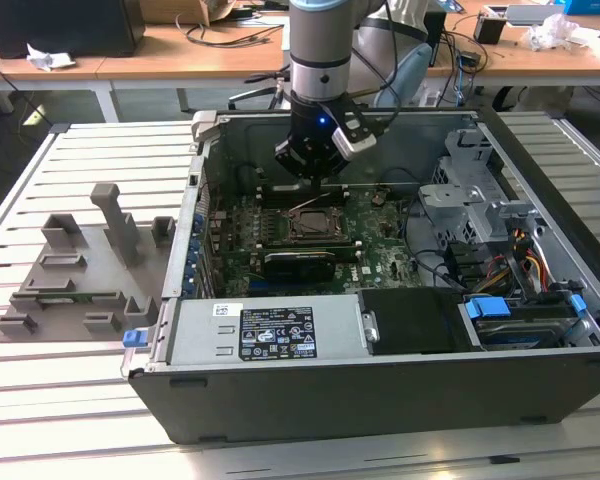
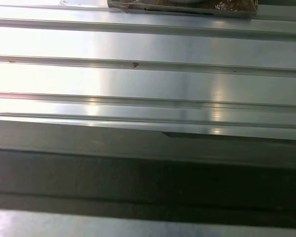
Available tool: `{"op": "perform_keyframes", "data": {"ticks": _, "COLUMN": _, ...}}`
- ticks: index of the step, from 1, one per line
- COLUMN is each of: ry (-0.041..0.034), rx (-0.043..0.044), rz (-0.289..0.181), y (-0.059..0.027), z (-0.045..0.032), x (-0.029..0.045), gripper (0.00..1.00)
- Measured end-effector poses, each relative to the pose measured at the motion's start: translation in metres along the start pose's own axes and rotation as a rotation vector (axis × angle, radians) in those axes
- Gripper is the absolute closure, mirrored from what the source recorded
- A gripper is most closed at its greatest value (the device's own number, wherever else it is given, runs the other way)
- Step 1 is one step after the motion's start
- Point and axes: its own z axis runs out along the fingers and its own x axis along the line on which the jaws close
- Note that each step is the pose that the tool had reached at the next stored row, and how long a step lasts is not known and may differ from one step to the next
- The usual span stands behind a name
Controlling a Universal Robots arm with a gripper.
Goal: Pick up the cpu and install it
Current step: 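Install the first cpu locking lever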
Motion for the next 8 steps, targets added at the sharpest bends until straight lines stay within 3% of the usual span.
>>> {"op": "perform_keyframes", "data": {"ticks": 8, "ry": 0.0001, "rx": 0.0000, "rz": 0.000, "y": -0.0002, "z": 0.0031, "x": -0.0050, "gripper": 0.89}}
